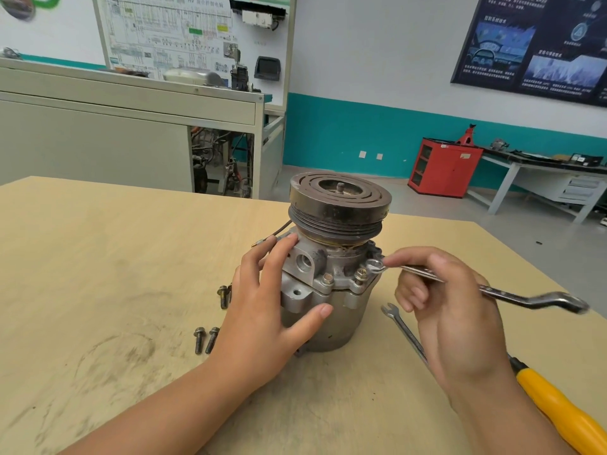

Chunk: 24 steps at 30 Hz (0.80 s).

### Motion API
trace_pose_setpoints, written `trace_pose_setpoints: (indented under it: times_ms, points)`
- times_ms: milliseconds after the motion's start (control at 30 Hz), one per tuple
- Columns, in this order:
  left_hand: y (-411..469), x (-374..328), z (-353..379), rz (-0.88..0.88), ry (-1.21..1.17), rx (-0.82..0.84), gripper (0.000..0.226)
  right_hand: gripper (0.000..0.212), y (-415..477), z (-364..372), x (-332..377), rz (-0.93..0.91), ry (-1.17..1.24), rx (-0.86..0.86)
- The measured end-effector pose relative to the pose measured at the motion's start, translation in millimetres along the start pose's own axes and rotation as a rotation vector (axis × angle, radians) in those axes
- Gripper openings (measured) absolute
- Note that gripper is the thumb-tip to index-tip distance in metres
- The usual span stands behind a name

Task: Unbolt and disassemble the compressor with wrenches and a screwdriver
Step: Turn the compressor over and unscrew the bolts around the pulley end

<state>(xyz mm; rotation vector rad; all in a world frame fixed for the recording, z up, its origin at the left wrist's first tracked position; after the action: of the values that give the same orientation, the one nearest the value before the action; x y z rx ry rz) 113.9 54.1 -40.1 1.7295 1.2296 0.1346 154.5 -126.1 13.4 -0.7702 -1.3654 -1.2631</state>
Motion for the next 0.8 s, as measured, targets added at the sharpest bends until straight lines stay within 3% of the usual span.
trace_pose_setpoints:
  times_ms: [133,267,400,567,700,800]
  points:
    - [-0.5,0.6,0.1,-0.006,0.002,-0.004,0.078,0.024,-2.9,3.6,-1.6,0.06,0.066,0.011]
    - [-0.2,0.8,0.6,-0.008,0.003,-0.007,0.078,0.033,-8.4,4.5,-6.1,0.091,0.148,-0.011]
    - [0.1,0.2,0.7,0.0,0.006,-0.008,0.077,0.02,-15.9,12.2,-10.2,0.103,0.18,0.006]
    - [-0.1,-1.3,-0.8,0.007,-0.006,-0.01,0.075,0.049,-14.6,10.4,-17.0,0.11,0.224,-0.114]
    - [-0.4,-1.5,-1.2,0.002,-0.015,-0.002,0.077,0.038,-0.4,4.0,-8.8,0.198,0.214,-0.058]
    - [-0.1,-0.9,-0.7,-0.002,-0.018,0.004,0.078,0.024,20.6,-2.8,-2.8,0.387,0.245,0.053]
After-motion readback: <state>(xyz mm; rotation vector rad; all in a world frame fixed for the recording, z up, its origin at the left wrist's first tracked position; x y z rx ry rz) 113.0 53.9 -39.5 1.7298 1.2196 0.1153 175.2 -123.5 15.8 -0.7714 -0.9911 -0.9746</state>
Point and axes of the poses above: each hand's wrist, its own y-axis towards the middle knuckle, its own z-axis out of the palm, x = y × z, the point moved 2 cm from there along y, towards the middle knuckle, and after that the axes turned 14 degrees about z, right-handed, at the moved point
